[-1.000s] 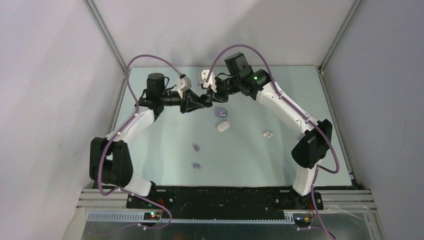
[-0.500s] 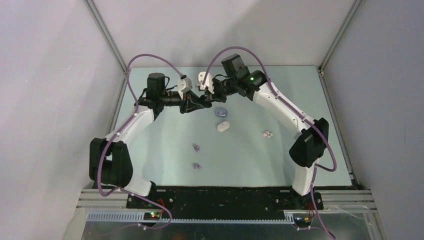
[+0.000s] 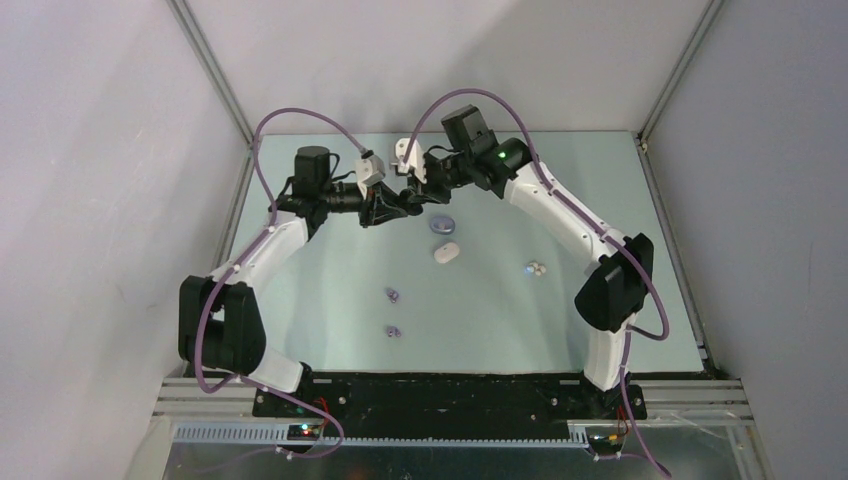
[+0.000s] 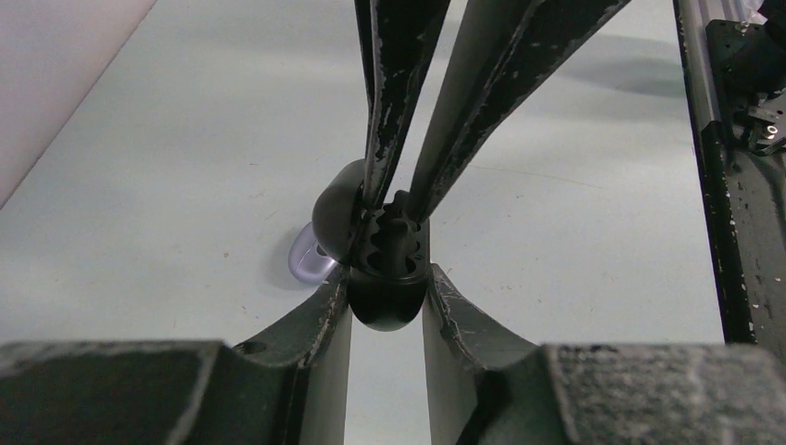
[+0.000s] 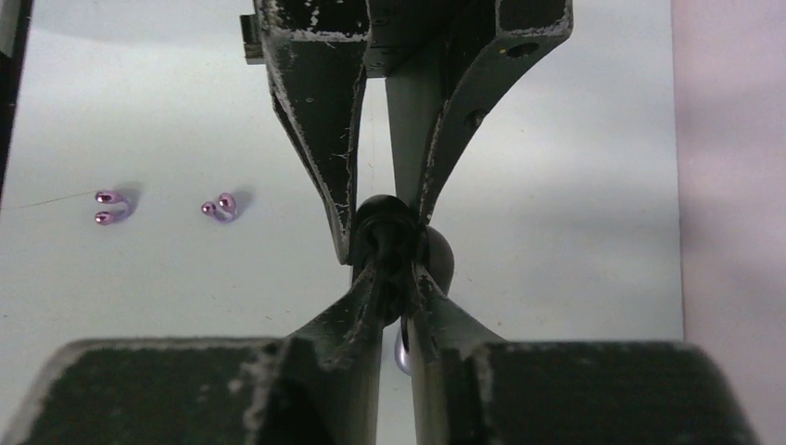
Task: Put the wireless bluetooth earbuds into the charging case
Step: Close the charging case, then place the charging case at the center of the board.
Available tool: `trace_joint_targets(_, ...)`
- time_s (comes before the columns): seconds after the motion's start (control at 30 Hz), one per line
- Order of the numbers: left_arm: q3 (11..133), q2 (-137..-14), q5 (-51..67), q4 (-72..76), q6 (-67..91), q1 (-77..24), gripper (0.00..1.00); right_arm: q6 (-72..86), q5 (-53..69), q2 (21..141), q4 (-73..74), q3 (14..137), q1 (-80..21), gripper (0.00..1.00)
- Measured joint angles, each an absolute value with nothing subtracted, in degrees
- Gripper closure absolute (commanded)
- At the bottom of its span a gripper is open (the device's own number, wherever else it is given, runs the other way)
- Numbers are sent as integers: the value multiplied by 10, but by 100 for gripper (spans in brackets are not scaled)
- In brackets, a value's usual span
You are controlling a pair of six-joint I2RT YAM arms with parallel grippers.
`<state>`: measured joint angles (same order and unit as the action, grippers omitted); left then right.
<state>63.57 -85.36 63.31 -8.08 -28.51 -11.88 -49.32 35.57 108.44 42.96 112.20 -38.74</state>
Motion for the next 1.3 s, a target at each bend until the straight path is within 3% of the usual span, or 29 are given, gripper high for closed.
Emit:
trace_joint_targets(0.07, 636, -854, 630, -81, -285, -119, 100, -489, 368, 1083, 430, 1122, -382, 63)
trace_joint_targets(0.23, 646, -854, 617, -88, -284, -119, 100, -468, 400, 1053, 428, 1104, -348, 17)
trace_joint_targets(0.3, 653, -854, 616, -87, -284, -119, 100, -462, 405, 1031, 415, 1083, -333, 11)
trace_joint_targets(0.43, 660, -854, 615, -85, -280, -119, 100, -446, 413, 1014, 387, 1058, -310, 8)
trace_joint_targets(0.77, 686, -871, 584, -109, -235, -120, 100, -412, 438, 1078, 374, 1071, -319, 12)
trace_joint_targets(1.03, 719, -994, 500, -151, 8, -84, 96, -410, 433, 1054, 373, 974, -282, 23)
trace_joint_targets(1.3, 763, -1112, 418, -219, 122, -57, 83, -517, 401, 1057, 461, 933, -266, 53)
